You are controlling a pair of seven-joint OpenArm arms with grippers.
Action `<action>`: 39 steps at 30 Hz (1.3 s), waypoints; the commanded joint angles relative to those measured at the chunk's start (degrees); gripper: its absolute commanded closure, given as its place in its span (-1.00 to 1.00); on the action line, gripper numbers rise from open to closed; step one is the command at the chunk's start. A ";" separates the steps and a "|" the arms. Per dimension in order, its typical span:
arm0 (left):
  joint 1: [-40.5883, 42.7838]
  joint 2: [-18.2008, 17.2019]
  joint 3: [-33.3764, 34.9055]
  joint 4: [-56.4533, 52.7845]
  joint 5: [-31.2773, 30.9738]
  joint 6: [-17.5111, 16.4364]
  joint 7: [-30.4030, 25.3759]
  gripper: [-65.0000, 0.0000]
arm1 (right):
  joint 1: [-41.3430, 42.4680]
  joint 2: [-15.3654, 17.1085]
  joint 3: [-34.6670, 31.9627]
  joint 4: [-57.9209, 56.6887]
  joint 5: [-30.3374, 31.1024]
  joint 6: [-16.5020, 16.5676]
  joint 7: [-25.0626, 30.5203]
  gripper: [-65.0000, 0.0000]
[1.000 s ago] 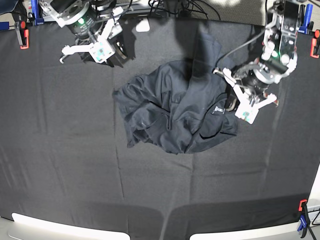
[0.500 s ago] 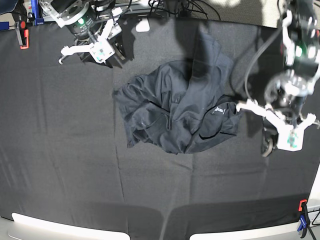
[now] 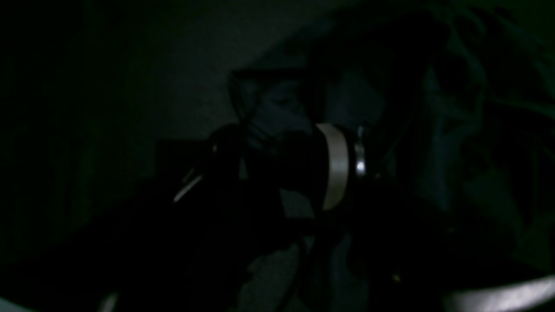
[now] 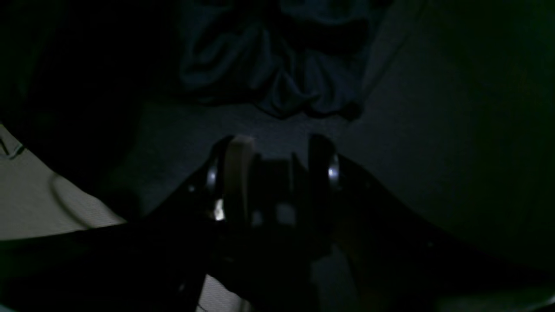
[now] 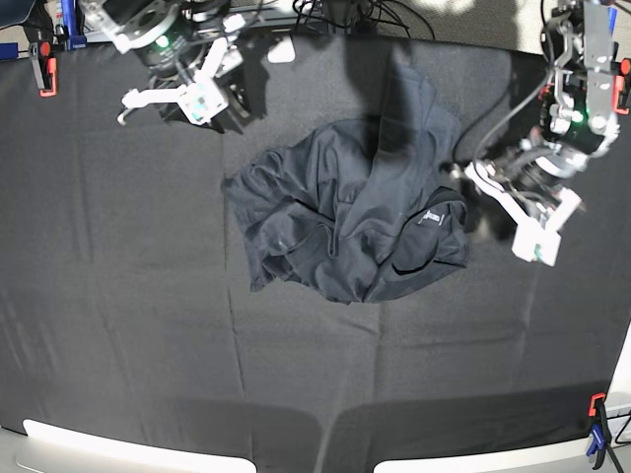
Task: Layout the t-shirt on the table in an organized manner, then fold the t-shirt properly
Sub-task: 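Grasp the t-shirt edge near the white label with the left gripper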
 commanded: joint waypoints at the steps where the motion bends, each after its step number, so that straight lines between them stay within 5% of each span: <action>1: -0.63 -0.02 -0.20 1.07 -1.27 -1.44 -0.35 0.22 | -0.17 0.07 0.22 1.14 0.13 -0.11 1.33 0.35; 6: -0.61 2.19 -0.20 1.05 -2.54 -2.27 0.55 0.23 | -0.17 -0.17 0.22 1.14 0.15 -0.11 1.31 0.35; 14: -0.61 3.28 -0.20 0.09 4.94 -0.26 3.04 0.23 | -0.17 -0.22 0.22 1.16 0.15 -0.11 0.37 0.35; 23: -0.61 3.28 -0.20 -4.39 2.91 1.09 2.82 0.24 | -0.17 -0.48 0.22 1.16 0.17 -0.11 -0.94 0.35; 27: -0.59 3.30 0.31 -4.94 -0.96 1.07 1.49 0.47 | -0.17 -0.48 0.22 1.16 0.17 -0.09 -0.81 0.35; 31: -0.61 3.30 2.14 -6.99 -0.83 1.05 -3.04 0.98 | -0.17 -0.48 0.22 1.14 0.15 -0.09 -0.85 0.35; 39: -1.11 2.95 2.29 -6.16 5.86 0.87 -6.10 1.00 | -0.15 -0.48 0.22 1.14 0.15 -0.11 -0.35 0.35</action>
